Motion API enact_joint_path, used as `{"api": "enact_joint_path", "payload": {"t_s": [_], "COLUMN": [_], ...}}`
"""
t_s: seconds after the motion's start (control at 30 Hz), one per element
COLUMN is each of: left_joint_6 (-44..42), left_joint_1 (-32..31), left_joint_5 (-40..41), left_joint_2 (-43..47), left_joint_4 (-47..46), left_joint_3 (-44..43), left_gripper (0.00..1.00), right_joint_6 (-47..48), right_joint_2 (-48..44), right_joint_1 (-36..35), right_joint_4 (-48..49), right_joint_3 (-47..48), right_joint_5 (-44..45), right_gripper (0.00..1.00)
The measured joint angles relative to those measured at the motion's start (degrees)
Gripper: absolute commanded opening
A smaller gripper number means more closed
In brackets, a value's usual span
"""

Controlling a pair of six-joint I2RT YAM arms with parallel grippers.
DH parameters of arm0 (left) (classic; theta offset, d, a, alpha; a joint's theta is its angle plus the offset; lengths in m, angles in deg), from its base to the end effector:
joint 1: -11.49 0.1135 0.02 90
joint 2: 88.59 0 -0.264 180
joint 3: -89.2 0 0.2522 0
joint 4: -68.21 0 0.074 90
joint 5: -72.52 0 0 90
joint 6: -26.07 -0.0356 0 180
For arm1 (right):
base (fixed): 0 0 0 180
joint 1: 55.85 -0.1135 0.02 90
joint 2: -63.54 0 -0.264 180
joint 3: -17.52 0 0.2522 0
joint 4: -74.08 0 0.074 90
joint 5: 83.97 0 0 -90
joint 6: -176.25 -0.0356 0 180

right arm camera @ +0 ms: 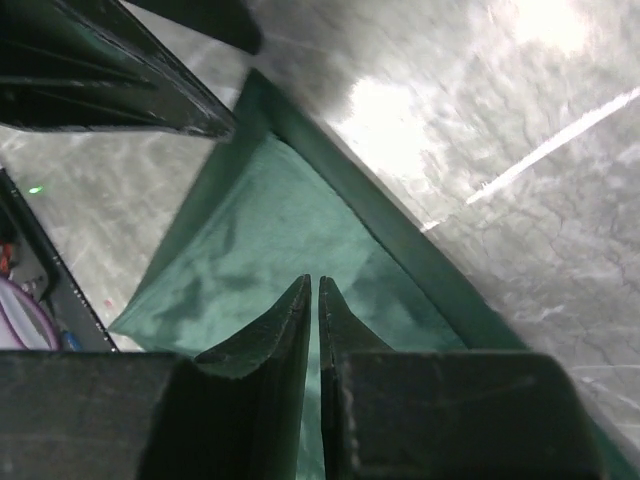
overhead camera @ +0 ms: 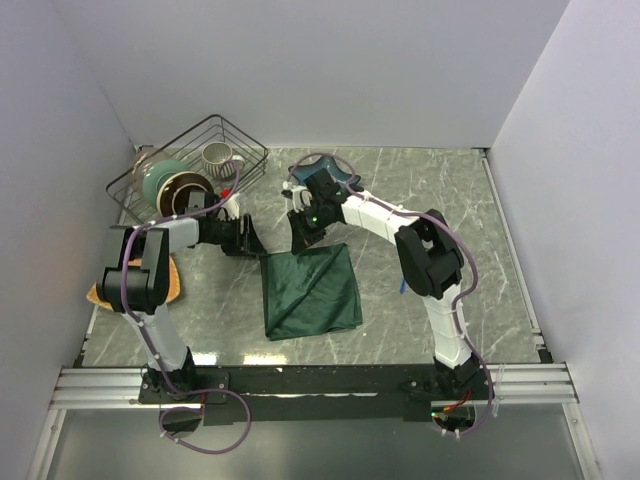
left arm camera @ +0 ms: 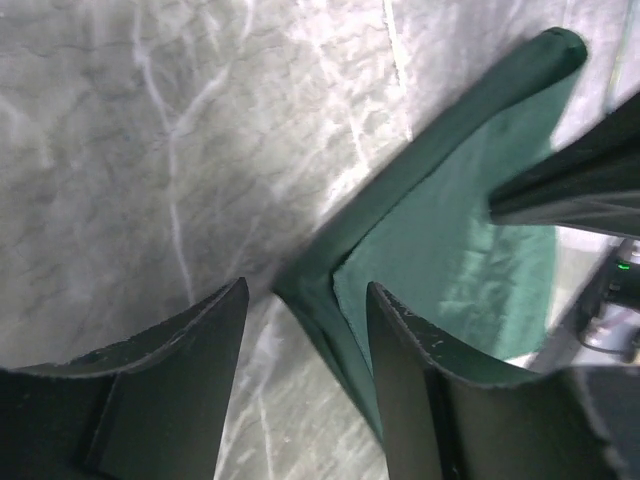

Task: Fold the napkin into a case and place the utensils inside
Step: Pick up the upper triangle-folded napkin from the center of the board.

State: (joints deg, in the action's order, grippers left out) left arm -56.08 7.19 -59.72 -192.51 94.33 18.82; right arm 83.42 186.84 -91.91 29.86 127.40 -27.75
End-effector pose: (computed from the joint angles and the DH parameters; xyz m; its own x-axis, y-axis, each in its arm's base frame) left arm 0.3416 -0.0497 0.1438 -0.9064 -0.0332 -0.4212 0.2729 0.7149 -0.6437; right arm 0.3648 0.2901 0.1881 -0.7181 -0.4721 -0.5114 -0.6952 0.5207 0.4955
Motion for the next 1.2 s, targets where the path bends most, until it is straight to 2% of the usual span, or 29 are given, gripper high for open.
{"api": "enact_joint_path", "payload": {"t_s": [0.27, 0.5, 0.67, 0.8, 1.2], "left_joint_6": [0.6, 0.6, 0.6, 0.6, -0.5], "left_joint_1": [0.3, 0.3, 0.3, 0.3, -1.4], "left_joint_5": [-3.5, -6.2, -7.5, -7.8, -6.7], "left_joint_2": [-4.2, -6.0, -6.6, -6.6, -6.4], "left_joint_4": [1.2, 2.0, 2.1, 2.1, 2.2], "left_joint_3": [-3.3, -4.1, -4.1, -4.1, -4.2], "left_gripper": [0.49, 0.44, 0.44, 0.50, 0.45], "right_joint_6": [-1.7, -3.0, -3.7, -3.8, -3.8], "right_joint_2": [5.1, 5.3, 5.5, 5.6, 6.3], "right_joint_1": [-0.2, -0.2, -0.2, -0.2, -0.2], "right_joint_4": [1.5, 1.7, 1.7, 1.7, 1.7], "right_joint_3": [-0.2, -0.1, 0.3, 0.3, 1.1], "right_joint_5": [2.2, 2.3, 2.3, 2.3, 1.8], "right_gripper": [0.11, 0.11, 0.11, 0.11, 0.11]}}
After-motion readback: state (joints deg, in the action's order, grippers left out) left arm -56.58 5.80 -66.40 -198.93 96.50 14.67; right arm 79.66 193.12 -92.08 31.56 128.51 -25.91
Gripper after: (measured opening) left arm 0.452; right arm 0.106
